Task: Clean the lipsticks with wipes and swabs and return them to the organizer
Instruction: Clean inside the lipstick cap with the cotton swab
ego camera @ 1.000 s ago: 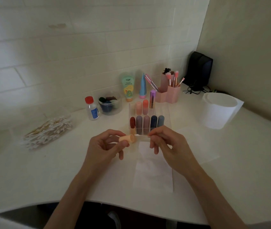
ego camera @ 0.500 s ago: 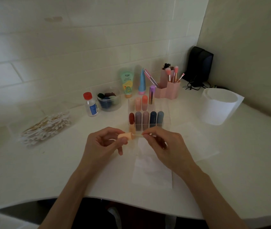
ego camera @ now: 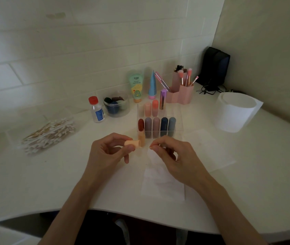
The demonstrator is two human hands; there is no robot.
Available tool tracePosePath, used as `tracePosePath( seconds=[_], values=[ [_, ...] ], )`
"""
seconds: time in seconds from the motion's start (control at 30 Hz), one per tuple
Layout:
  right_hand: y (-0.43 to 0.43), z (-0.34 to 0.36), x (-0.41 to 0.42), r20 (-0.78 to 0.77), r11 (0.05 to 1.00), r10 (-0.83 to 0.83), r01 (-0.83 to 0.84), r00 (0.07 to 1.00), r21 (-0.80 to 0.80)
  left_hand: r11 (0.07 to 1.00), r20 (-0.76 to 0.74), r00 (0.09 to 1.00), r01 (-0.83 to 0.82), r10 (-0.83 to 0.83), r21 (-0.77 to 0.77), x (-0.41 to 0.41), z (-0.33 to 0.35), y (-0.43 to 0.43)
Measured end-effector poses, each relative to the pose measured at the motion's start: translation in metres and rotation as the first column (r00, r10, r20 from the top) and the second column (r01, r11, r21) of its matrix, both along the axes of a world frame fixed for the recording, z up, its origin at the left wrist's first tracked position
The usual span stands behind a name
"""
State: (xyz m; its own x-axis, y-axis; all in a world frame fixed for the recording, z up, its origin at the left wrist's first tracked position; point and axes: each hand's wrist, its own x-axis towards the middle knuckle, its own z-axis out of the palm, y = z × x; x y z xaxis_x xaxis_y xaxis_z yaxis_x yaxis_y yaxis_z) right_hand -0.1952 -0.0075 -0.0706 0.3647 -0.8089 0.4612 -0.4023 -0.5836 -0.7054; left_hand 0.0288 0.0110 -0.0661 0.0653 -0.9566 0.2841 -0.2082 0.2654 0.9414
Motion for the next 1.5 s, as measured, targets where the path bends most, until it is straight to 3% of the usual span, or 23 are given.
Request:
tracePosePath(
  seconds=[0.63,1.07,1.5],
  values=[
    [0.0017,0.003,0.0029,0.036,0.991,-0.129,0.13,0.991,-0.036,0.999,-0.028,0.999,0.038,-0.038,0.005,-0.0007,-0.0001,0.0006],
    [0.0013,0.0,0.0011,-0.051,0.999,-0.05,0.049,0.997,-0.015,1.0,-0.054,0.999,0.001,0.0,0.016,0.0005,-0.0002,0.0016],
    [0.0034,0.0056,0.0011,0.099,0.999,0.003,-0.008,0.995,0.053,0.998,-0.012,0.998,0.058,-0.058,-0.022,0.0011,-0.0047,-0.0014]
  ],
)
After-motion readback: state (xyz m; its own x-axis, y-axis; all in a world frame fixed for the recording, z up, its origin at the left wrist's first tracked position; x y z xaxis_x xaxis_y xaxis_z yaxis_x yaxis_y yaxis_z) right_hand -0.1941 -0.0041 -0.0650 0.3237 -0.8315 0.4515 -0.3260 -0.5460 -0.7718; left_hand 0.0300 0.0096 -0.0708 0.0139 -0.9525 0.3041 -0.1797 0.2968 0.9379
